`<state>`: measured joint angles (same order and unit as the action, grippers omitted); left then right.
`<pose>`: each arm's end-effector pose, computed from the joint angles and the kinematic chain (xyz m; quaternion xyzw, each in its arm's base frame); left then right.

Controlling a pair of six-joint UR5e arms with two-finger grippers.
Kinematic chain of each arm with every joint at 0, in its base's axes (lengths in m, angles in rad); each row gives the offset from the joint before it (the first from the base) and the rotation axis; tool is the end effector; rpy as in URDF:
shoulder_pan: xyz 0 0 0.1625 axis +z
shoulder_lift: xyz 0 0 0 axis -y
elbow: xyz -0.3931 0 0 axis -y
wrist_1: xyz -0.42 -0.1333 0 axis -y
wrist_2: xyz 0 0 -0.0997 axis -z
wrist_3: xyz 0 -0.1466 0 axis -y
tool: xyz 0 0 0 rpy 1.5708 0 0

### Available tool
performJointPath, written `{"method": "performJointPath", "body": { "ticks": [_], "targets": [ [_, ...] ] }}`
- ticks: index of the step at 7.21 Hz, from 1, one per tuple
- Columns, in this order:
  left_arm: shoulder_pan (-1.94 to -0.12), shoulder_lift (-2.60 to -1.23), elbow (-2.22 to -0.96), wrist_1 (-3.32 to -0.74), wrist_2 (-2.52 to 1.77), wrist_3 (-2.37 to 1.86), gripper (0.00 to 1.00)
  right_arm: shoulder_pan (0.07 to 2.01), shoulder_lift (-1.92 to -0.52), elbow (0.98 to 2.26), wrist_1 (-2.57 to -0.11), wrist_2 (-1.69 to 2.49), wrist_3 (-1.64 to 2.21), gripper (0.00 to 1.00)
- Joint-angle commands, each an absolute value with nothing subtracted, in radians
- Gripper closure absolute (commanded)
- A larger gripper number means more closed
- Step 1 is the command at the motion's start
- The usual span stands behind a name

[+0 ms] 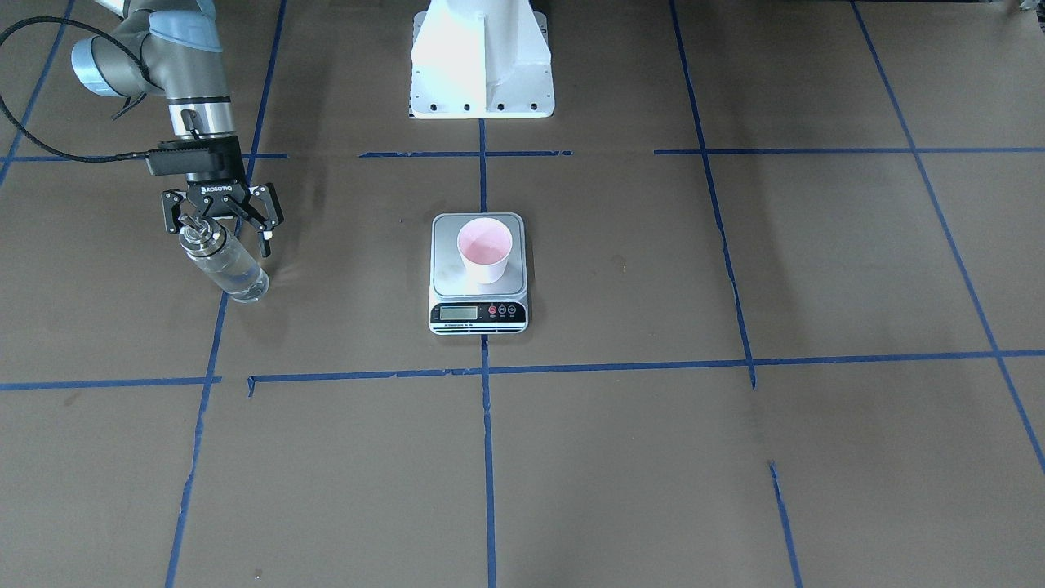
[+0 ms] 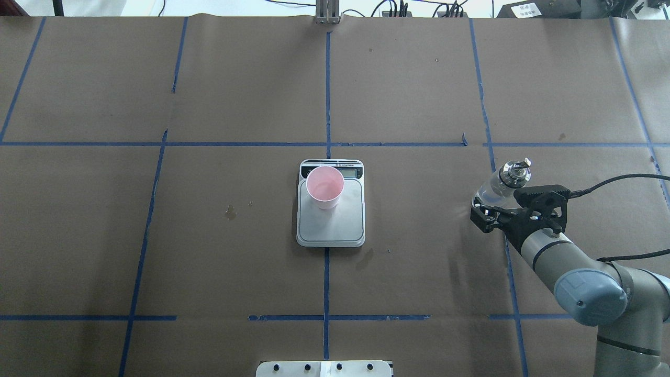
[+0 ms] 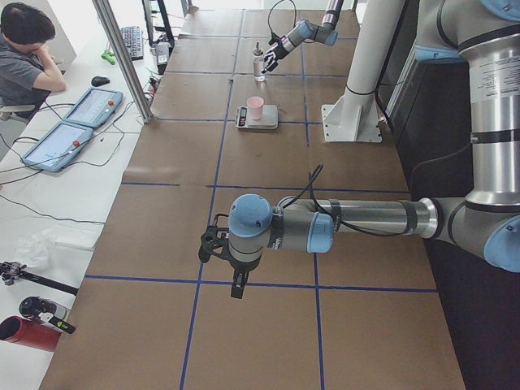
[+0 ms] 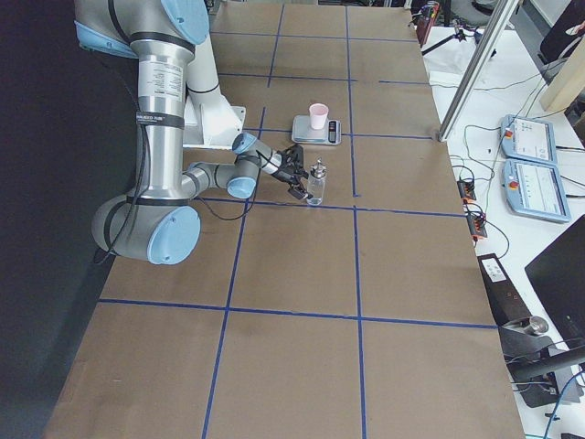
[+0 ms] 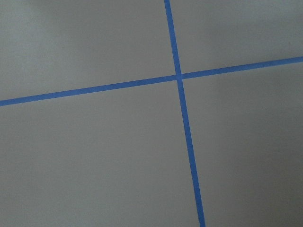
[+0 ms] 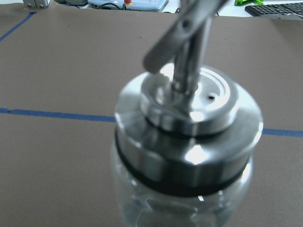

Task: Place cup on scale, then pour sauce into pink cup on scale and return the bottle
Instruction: 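Reach the right gripper to the glass dispenser and grasp its body, then lift the glass dispenser with the right gripper toward the pink cup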

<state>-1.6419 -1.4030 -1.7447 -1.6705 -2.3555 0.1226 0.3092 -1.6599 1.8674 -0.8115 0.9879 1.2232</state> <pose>-0.0626 -0.4612 0.6401 0.0856 0.3753 0.0440 0.9219 -0.4430 -0.3661 0.4550 0.3844 -0.3393 0.1172 0.8505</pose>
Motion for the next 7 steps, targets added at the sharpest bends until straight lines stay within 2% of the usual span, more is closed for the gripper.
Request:
{"method": "performJointPath", "body": {
  "ticks": [1,7],
  "targets": [
    [-1.641,-1.404,-1.746,-1.671,-2.355,0.123,0.00,0.314,-1.649,1.845,-0.813,0.964,1.215,0.00],
    [-1.641,-1.402,-1.747,-1.670,-2.355,0.126,0.00,0.330,-1.631,1.839,-0.813,0.957,1.210,0.00]
  ]
}}
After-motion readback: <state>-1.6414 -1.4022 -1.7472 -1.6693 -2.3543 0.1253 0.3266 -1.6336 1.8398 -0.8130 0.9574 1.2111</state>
